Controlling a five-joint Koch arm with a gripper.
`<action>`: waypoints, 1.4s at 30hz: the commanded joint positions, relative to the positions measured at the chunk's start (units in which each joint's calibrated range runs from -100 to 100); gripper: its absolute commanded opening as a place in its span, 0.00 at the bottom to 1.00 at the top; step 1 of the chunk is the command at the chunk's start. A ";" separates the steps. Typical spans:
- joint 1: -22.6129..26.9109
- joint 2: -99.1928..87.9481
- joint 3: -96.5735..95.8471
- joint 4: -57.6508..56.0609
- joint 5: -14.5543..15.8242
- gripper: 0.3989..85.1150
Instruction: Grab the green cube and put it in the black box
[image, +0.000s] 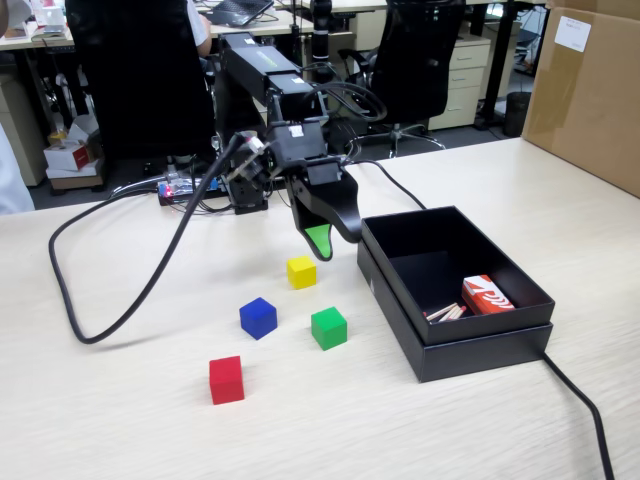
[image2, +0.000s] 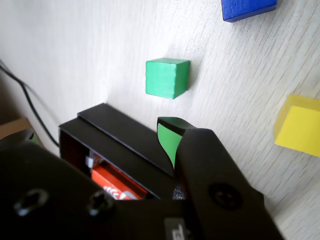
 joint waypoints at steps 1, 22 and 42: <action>-0.20 3.68 7.62 -1.92 0.00 0.55; -2.00 28.01 17.77 -6.41 0.63 0.53; -1.86 32.48 17.23 -7.70 0.24 0.10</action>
